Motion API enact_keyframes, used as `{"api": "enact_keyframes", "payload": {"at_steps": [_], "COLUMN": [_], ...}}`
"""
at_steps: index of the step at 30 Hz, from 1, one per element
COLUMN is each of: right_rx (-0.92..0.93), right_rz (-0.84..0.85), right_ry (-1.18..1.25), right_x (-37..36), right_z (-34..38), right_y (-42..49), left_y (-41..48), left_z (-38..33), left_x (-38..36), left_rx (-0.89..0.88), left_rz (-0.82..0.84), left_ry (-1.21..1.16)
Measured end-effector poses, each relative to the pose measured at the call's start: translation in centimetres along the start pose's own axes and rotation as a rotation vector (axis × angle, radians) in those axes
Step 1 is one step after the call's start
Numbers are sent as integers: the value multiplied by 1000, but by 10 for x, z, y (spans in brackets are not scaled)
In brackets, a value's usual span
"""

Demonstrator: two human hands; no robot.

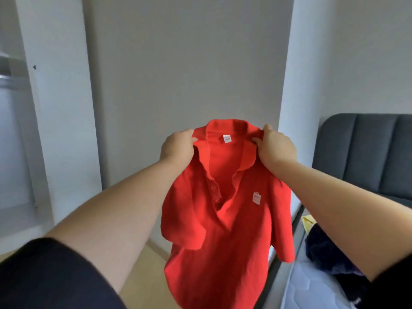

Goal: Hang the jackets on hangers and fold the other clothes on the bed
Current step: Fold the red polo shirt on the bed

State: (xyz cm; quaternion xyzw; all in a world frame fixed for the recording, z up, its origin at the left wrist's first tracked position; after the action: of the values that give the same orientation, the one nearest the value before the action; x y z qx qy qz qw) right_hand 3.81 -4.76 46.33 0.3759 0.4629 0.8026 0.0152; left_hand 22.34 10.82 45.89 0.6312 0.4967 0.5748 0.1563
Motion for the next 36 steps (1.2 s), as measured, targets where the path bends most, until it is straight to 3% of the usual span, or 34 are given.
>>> {"api": "enact_keyframes", "payload": {"at_steps": [4, 10, 15, 18, 22, 27, 32, 36], "right_rx": [30, 16, 19, 21, -28, -225, -475, -650], "right_rz": [-119, -241, -329, -295, -44, 309, 432, 298], "right_ry": [-103, -261, -328, -365, -356, -248, -273, -137], "right_x": [85, 199, 264, 273, 229, 108, -12, -63], "right_z": [-23, -57, -76, -93, -137, -223, -301, -332], "right_y": [5, -8, -15, -9, -8, -49, -98, -102], "left_y": [18, 27, 30, 30, 12, -38, -103, -127], "left_z": [-68, -158, -211, -229, -230, -210, -185, -173], "left_x": [40, 82, 99, 89, 19, -136, -273, -332], "left_rx": [-253, -472, -484, -479, -484, -348, -48, 325], "left_rz": [-82, -135, -125, -86, 76, 418, 595, 602], "left_ry": [194, 289, 237, 236, 257, 237, 143, -224]}}
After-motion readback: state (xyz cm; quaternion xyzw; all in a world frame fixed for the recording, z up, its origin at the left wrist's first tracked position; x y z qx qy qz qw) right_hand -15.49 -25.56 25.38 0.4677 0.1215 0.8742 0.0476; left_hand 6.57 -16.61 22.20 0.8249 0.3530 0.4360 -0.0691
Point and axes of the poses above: each hand's wrist, its own y-axis towards the middle knuckle, its own x-axis out of the back of the hand, z = x × y, the point moved 6 cm from there along y, towards the middle knuckle, and after that the axes turned 2 degrees about -x, right-handed, at the moved point
